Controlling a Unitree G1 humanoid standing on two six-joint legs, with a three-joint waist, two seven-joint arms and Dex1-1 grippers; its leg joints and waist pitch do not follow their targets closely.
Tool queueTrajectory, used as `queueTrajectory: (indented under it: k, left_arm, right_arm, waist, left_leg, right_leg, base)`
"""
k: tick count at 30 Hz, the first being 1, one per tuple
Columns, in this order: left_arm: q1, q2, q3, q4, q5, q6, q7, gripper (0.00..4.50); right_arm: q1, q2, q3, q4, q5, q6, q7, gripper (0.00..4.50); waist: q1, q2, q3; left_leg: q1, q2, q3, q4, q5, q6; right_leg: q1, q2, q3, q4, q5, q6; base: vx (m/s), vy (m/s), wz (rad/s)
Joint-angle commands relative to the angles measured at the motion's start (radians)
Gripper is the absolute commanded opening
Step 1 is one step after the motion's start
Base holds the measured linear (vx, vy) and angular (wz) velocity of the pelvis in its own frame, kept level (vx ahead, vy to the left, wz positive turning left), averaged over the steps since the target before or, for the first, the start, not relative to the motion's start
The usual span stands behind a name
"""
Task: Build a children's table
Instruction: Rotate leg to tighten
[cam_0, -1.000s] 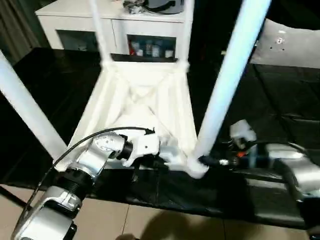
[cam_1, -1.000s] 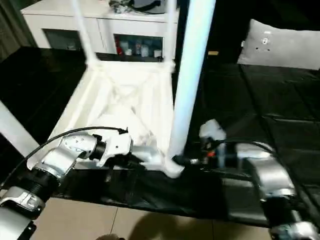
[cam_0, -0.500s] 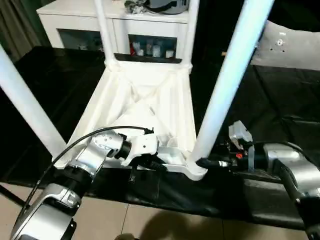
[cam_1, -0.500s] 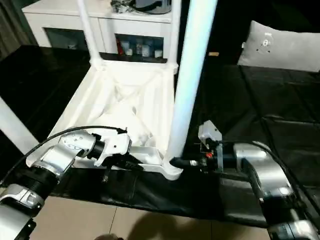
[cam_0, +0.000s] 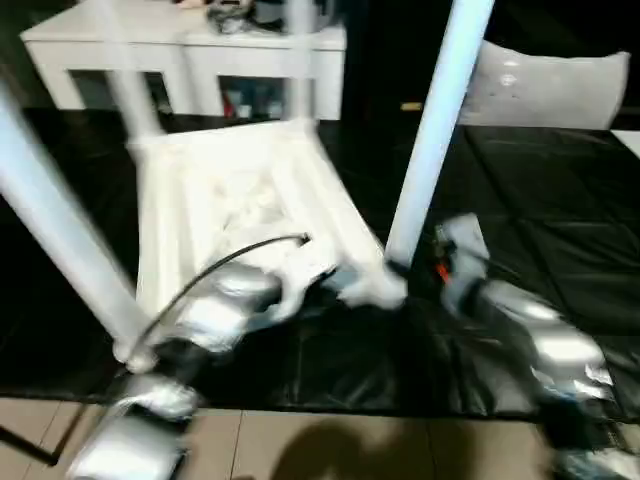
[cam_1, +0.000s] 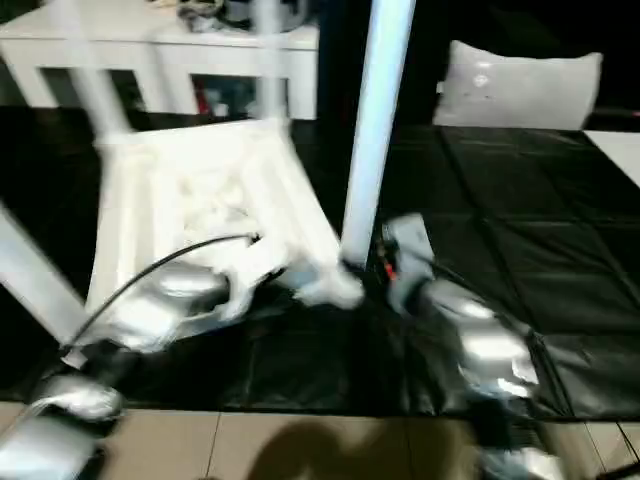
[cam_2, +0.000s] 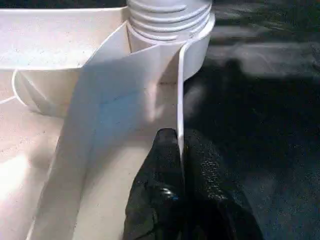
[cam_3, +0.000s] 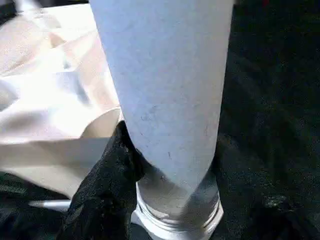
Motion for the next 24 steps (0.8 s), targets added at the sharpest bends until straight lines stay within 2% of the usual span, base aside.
queueTrajectory:
  k: [1,3,5,6,8,11,13,14,16,17,19,21,22,24]
  left_arm:
    - [0.006,-0.038,-0.039,0.009,-0.006,-0.018,-0.001,0.0]
    - [0.019,-0.025,-0.055,-0.005,0.002,-0.027,-0.013,0.0]
    - [0.032,-0.01,-0.057,-0.018,0.004,-0.039,-0.026,0.0]
    - [0.034,-0.008,-0.057,-0.019,0.005,-0.04,-0.028,0.0]
    - [0.045,0.021,-0.053,-0.018,0.003,-0.066,-0.05,0.0]
    - [0.05,0.041,-0.059,-0.021,0.002,-0.086,-0.07,0.0]
    - [0.064,0.079,-0.071,-0.034,-0.008,-0.141,-0.13,0.0]
    - [0.068,0.09,-0.075,-0.038,-0.013,-0.162,-0.152,0.0]
    - [0.075,0.11,-0.077,-0.052,-0.028,-0.181,-0.199,0.0]
    - [0.079,0.135,-0.082,-0.059,-0.036,-0.221,-0.25,0.0]
    - [0.079,0.143,-0.084,-0.059,-0.039,-0.235,-0.267,0.0]
    - [0.076,0.166,-0.093,-0.056,-0.044,-0.273,-0.315,0.0]
    - [0.073,0.178,-0.1,-0.051,-0.042,-0.289,-0.336,0.0]
    - [0.062,0.216,-0.123,-0.036,-0.029,-0.337,-0.391,0.0]
  right_arm:
    - [0.014,0.034,0.044,0.01,0.021,0.006,0.02,2.6]
    - [0.028,0.026,0.045,-0.014,0.03,0.002,0.047,2.63]
    - [0.043,0.003,0.056,-0.034,0.025,-0.007,0.084,3.0]
    - [0.046,-0.001,0.058,-0.036,0.024,-0.01,0.09,3.0]
    - [0.075,-0.07,0.072,-0.043,0.024,-0.068,0.174,3.14]
    - [0.083,-0.101,0.065,-0.041,0.032,-0.095,0.216,3.44]
    - [0.09,-0.163,0.055,-0.036,0.034,-0.14,0.29,3.59]
    - [0.09,-0.183,0.052,-0.033,0.033,-0.157,0.312,3.81]
    - [0.091,-0.223,0.047,-0.029,0.038,-0.188,0.369,3.86]
    - [0.093,-0.269,0.048,-0.028,0.052,-0.212,0.445,3.9]
    - [0.093,-0.283,0.049,-0.028,0.059,-0.217,0.472,4.15]
    - [0.094,-0.317,0.055,-0.037,0.091,-0.212,0.563,4.15]
    - [0.096,-0.334,0.062,-0.042,0.106,-0.209,0.61,3.87]
    - [0.099,-0.385,0.092,-0.054,0.141,-0.195,0.728,3.79]
  waist:
    - [0.009,-0.017,-0.051]
    - [0.011,-0.016,-0.051]
    - [0.018,-0.017,-0.051]
    - [0.021,-0.017,-0.052]
    - [0.029,-0.015,-0.052]
    - [0.029,-0.018,-0.053]
    - [0.03,-0.018,-0.054]
    - [0.031,-0.017,-0.053]
    - [0.03,-0.019,-0.052]
    - [0.031,-0.021,-0.052]
    - [0.031,-0.02,-0.051]
    - [0.031,-0.021,-0.052]
    - [0.033,-0.023,-0.052]
    - [0.04,-0.023,-0.054]
  left_leg:
    - [0.003,0.041,-0.017,-0.076,-0.244,0.01]
    - [0.002,0.041,-0.015,-0.074,-0.219,0.025]
    - [0.001,0.042,-0.014,-0.073,-0.211,0.031]
    - [0.001,0.043,-0.014,-0.073,-0.203,0.034]
    - [0.003,0.045,-0.013,-0.072,-0.193,0.036]
    - [0.0,0.043,-0.013,-0.071,-0.186,0.041]
    - [0.0,0.044,-0.013,-0.07,-0.178,0.047]
    - [0.001,0.046,-0.013,-0.07,-0.19,0.052]
    - [0.0,0.045,-0.012,-0.069,-0.199,0.055]
    - [0.001,0.046,-0.012,-0.069,-0.198,0.058]
    - [0.004,0.048,-0.012,-0.07,-0.205,0.062]
    - [0.002,0.048,-0.012,-0.068,-0.204,0.072]
    - [0.003,0.049,-0.011,-0.067,-0.198,0.078]
    - [0.005,0.051,-0.011,-0.065,-0.189,0.086]
  right_leg:
    - [0.036,-0.066,0.032,-0.093,-0.285,-0.147]
    - [0.039,-0.066,0.031,-0.09,-0.244,-0.159]
    - [0.043,-0.069,0.031,-0.092,-0.257,-0.154]
    - [0.043,-0.068,0.031,-0.091,-0.258,-0.151]
    - [0.043,-0.068,0.032,-0.09,-0.241,-0.151]
    - [0.045,-0.066,0.03,-0.087,-0.224,-0.158]
    - [0.047,-0.067,0.03,-0.085,-0.209,-0.163]
    - [0.047,-0.069,0.03,-0.086,-0.213,-0.166]
    - [0.046,-0.068,0.029,-0.086,-0.225,-0.17]
    - [0.045,-0.069,0.029,-0.088,-0.236,-0.171]
    - [0.045,-0.069,0.03,-0.088,-0.247,-0.171]
    - [0.046,-0.068,0.029,-0.086,-0.235,-0.178]
    - [0.044,-0.068,0.029,-0.084,-0.223,-0.184]
    - [0.046,-0.069,0.028,-0.081,-0.207,-0.192]
  base:
    - [0.0,0.0,0.0]
    - [0.0,0.0,0.0]
    - [0.0,0.0,0.0]
    - [0.0,0.0,0.0]
    - [0.0,0.0,0.0]
    - [0.0,0.0,0.0]
    - [0.0,0.0,0.0]
    - [0.0,0.0,0.0]
    - [0.0,0.0,0.0]
    - [0.0,0.0,0.0]
    - [0.0,0.0,0.0]
    - [0.0,0.0,0.0]
    - [0.0,0.0,0.0]
    - [0.0,0.0,0.0]
